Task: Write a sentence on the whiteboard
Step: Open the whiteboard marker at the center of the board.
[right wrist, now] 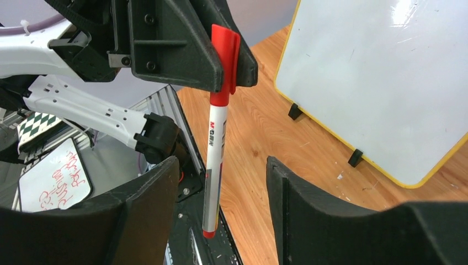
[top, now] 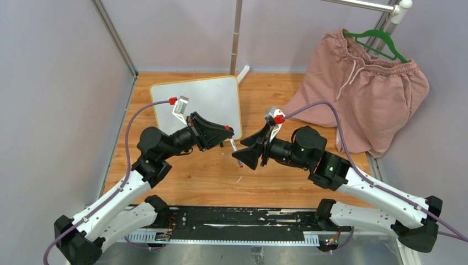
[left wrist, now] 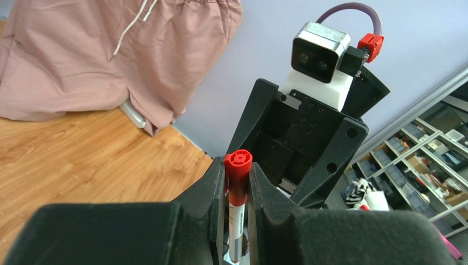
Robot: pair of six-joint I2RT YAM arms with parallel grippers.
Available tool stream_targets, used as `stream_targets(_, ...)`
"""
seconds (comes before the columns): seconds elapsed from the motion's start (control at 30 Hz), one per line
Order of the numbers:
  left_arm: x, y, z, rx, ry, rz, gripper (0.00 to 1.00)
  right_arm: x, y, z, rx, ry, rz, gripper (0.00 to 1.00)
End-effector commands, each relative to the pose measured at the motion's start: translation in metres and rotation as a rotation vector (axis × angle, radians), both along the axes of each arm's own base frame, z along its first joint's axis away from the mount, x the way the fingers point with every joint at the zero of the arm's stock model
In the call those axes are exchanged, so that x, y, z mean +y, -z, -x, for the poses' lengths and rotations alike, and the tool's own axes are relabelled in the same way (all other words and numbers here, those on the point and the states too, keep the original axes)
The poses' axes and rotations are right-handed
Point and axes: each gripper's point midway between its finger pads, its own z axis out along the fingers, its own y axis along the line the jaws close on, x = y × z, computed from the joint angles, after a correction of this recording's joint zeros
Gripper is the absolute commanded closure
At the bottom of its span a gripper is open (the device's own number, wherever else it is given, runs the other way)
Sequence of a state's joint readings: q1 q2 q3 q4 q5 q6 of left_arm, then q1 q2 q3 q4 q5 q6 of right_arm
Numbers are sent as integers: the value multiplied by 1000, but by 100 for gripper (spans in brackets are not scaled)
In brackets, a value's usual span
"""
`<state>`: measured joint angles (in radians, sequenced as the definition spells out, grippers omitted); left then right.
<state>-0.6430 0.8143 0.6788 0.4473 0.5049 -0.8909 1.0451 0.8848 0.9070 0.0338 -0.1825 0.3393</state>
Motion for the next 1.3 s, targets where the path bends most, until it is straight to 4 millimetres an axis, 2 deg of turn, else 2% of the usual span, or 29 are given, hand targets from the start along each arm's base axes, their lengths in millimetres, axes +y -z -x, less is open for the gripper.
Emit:
stream_targets(0.0, 4, -11, 9, -36, 16, 30, 100, 3, -20, 0, -2, 8, -36, 37)
stream_targets(0.53, 6, -8, 13, -60, 19, 21, 100, 28, -27, -16, 46, 32, -85, 46)
stream_targets(0.57, 6, -7, 13, -63, 13, 20, 100, 29, -27, -16, 54, 33, -91, 51)
stream_targets(0.63, 8, -7, 13, -73, 2, 21, 100, 30, -26, -18, 64, 40, -96, 66)
stream_targets(0.73, 10, -7, 12, -80, -11, 23, 100, 30, -22, -17, 71, 42, -97, 98)
stream_targets(0.77, 10, -8, 11, -80, -20, 26, 100, 29, -18, -17, 73, 42, -90, 100)
stream_targets(0.93, 28, -22, -9, -60, -182, 100, 100, 15, 16, -11, 106, 52, -30, 100)
stream_targets(1.07, 49, -48, -18, -90, -304, 209, 100, -2, 39, -2, 152, 68, -28, 100)
stream_targets(1.17, 51, -58, -23, -85, -326, 231, 100, -11, 46, 1, 165, 83, -39, 100)
stream_targets(1.27, 47, -60, -29, -66, -326, 237, 100, -19, 44, 2, 154, 102, -38, 100)
